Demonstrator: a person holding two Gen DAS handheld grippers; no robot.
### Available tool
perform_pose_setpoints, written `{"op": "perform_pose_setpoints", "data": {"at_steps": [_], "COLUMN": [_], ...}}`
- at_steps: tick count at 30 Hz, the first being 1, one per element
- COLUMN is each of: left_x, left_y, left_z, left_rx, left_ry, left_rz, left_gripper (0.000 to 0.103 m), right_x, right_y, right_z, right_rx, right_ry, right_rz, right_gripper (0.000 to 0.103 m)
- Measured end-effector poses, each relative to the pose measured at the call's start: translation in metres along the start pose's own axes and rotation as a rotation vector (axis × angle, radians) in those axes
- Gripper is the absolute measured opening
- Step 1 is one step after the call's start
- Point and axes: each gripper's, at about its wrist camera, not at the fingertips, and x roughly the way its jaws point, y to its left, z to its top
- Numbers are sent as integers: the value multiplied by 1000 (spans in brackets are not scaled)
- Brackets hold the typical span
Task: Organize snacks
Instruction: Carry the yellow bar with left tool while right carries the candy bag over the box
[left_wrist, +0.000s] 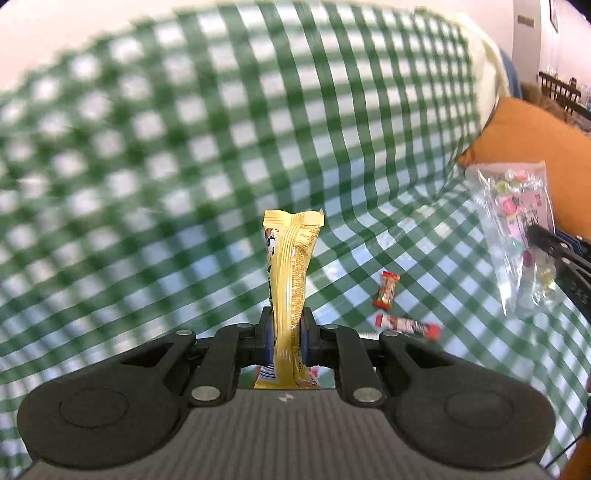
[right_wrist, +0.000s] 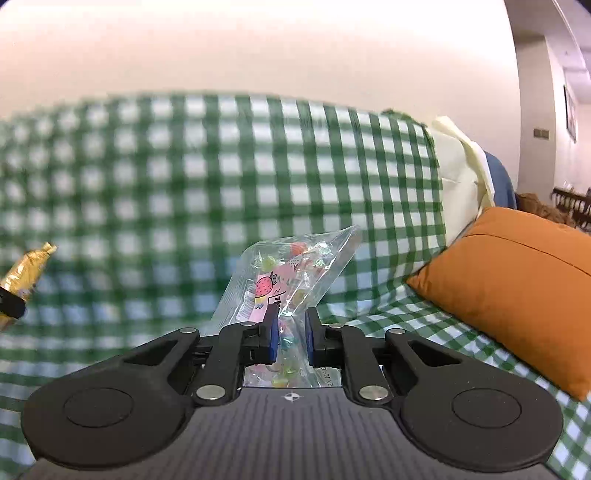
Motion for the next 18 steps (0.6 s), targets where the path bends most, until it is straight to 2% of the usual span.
{"op": "perform_pose_setpoints", "data": {"at_steps": [5, 7, 12, 15, 18], "left_x": [-115, -155, -264, -313, -350], "left_y": [18, 27, 46, 51, 61], "left_z": [-54, -79, -152, -199, -244], "left_rx": [-23, -63, -132, -150, -212], "left_ry": [-12, -4, -3, 9, 64], "left_rz": [64, 67, 140, 190, 214], "left_gripper": [15, 15, 15, 15, 15], "right_x": [-113, -152, -239, -287, -330], "right_y": [31, 46, 93, 126, 158], "right_z": [14, 14, -4, -18, -32], "right_rx": [55, 74, 140, 139, 114], "right_ry": [23, 43, 146, 205, 272], "right_rz": [127, 162, 252, 339, 425], "right_gripper": [16, 16, 16, 16, 16]}}
